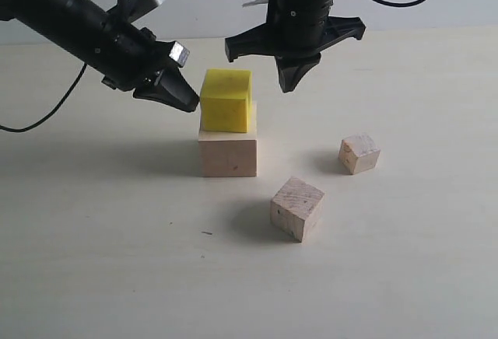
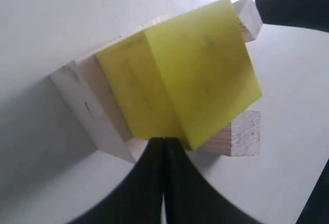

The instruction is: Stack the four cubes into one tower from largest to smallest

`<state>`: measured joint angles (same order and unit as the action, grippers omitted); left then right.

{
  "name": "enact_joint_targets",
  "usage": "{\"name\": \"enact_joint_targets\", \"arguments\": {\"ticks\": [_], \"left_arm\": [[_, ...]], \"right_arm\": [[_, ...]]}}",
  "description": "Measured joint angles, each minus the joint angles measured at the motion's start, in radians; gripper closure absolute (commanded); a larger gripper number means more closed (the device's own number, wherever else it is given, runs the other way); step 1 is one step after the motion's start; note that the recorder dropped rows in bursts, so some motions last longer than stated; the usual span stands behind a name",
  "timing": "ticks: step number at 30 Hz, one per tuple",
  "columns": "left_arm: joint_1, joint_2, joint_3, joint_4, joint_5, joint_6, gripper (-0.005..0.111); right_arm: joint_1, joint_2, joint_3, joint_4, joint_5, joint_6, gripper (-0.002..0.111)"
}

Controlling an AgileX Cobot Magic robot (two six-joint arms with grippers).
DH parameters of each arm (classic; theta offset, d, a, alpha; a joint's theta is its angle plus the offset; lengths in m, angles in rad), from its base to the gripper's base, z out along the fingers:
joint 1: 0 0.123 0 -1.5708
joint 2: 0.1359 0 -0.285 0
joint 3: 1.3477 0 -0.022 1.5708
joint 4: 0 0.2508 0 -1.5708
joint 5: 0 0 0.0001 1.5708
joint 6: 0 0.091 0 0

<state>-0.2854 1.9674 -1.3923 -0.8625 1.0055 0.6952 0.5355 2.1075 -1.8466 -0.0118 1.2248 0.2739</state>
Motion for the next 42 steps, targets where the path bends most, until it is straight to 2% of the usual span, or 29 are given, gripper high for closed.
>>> {"name": "enact_joint_targets", "arguments": {"ticks": [22,34,42], "left_arm": [[-0.024,0.000,0.000,0.025,-0.002,0.000,0.107],[-0.024,0.000,0.000,0.025,-0.013,-0.008,0.107],[-0.024,-0.019,0.000,0.047,-0.033,-0.020,0.107]], "right_arm": [[0.000,0.000,0.000,-0.039,0.000,-0.002,0.108],[0.000,-0.005,0.000,0.148,0.000,-0.028,0.108],[0.000,-0.005,0.000,0.183,0.000,-0.035,0.108]]}}
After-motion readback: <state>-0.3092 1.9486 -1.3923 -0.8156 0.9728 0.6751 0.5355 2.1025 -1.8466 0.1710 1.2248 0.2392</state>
